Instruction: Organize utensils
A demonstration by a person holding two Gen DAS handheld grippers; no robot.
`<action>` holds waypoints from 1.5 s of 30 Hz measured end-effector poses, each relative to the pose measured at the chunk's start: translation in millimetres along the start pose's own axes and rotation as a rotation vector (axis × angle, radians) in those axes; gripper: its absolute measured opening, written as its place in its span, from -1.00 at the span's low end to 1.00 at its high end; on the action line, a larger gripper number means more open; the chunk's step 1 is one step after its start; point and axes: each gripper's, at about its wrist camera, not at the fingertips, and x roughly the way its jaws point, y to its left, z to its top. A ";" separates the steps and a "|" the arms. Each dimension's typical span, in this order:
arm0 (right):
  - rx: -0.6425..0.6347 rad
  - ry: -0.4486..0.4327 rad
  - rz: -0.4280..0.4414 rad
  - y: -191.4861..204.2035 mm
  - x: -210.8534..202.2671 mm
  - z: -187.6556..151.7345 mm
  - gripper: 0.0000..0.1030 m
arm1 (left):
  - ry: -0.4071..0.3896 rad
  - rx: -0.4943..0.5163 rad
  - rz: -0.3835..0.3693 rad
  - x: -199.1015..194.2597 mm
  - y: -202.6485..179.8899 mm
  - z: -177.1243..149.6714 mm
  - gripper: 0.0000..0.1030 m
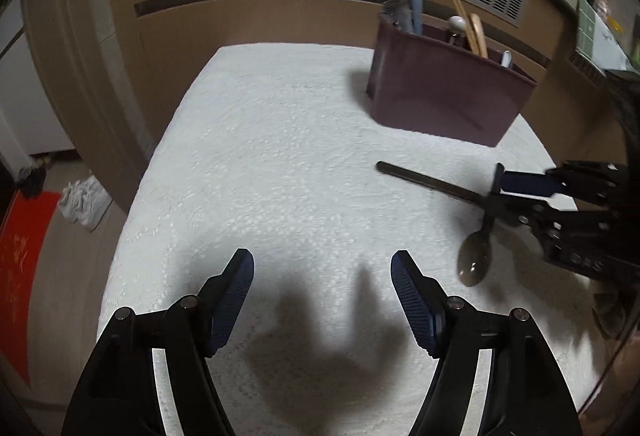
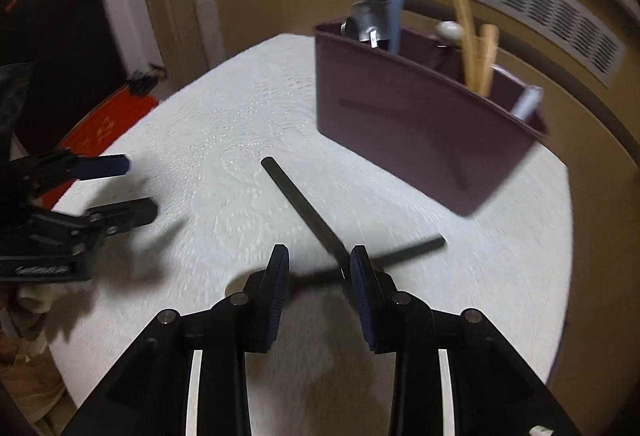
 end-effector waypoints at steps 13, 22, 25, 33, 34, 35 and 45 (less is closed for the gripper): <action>0.058 0.087 0.004 -12.1 24.8 10.3 -0.79 | 0.004 0.086 -0.041 3.0 -25.3 4.2 0.39; 0.313 0.074 -0.073 -74.8 -19.1 -65.2 -0.79 | 0.007 0.166 -0.077 0.9 -58.4 6.6 0.39; 0.381 0.068 -0.088 -91.5 -31.5 -94.0 -0.79 | 0.017 0.204 -0.112 4.4 -74.4 10.6 0.39; 0.450 0.016 -0.108 -93.0 -47.9 -129.7 -0.76 | 0.106 0.389 -0.243 36.9 -124.1 21.4 0.16; 0.450 0.009 -0.108 -92.2 -49.6 -131.3 -0.76 | 0.117 0.408 -0.231 41.3 -128.1 22.8 0.07; 0.451 0.003 -0.101 -92.4 -51.0 -132.9 -0.76 | 0.138 0.415 -0.233 47.2 -130.9 23.5 -0.06; 0.420 0.007 -0.082 -93.9 -47.0 -124.7 -0.76 | 0.272 0.523 -0.238 32.4 -149.0 -10.4 -0.37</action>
